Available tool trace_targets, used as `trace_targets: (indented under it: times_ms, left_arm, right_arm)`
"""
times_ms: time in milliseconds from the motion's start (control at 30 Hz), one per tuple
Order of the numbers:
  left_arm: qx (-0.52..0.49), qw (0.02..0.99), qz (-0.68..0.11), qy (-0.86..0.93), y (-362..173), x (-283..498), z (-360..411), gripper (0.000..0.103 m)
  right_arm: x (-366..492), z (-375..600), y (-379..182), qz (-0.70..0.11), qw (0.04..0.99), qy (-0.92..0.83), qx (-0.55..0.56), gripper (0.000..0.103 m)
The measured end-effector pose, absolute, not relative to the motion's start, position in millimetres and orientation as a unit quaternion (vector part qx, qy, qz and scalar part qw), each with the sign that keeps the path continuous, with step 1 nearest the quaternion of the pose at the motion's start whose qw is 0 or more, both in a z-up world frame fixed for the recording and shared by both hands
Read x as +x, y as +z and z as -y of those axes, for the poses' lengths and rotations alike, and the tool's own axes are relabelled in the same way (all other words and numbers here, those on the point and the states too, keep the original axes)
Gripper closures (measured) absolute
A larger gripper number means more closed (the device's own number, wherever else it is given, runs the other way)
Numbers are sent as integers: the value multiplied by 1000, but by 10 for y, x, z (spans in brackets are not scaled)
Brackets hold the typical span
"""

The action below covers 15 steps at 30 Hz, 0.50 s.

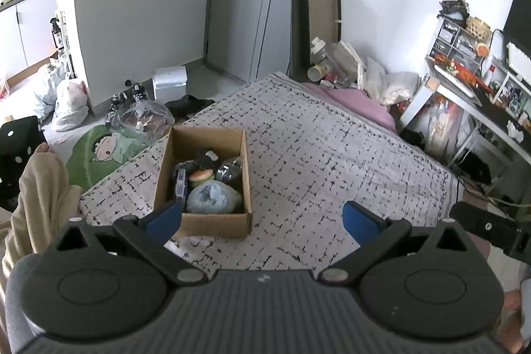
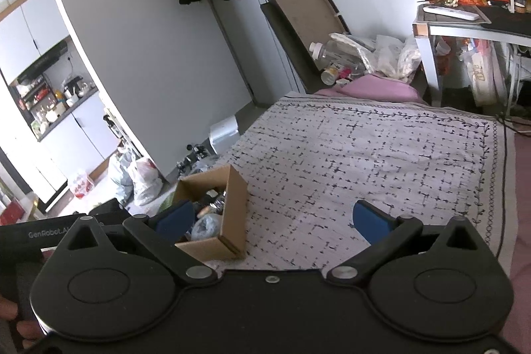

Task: Organize soft objects

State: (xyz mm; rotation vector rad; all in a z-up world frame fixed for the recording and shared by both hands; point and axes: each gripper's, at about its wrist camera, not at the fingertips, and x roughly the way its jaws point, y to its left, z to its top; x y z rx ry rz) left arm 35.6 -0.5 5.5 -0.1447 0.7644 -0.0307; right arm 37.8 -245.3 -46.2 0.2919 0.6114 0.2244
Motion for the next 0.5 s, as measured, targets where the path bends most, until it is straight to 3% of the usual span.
trace_targets:
  times_ms: [500]
  left_arm:
    - [-30,928,-370,-17,-16,163,88,1]
  right_arm:
    - [184,2343,-522,-316,940,91,93,0]
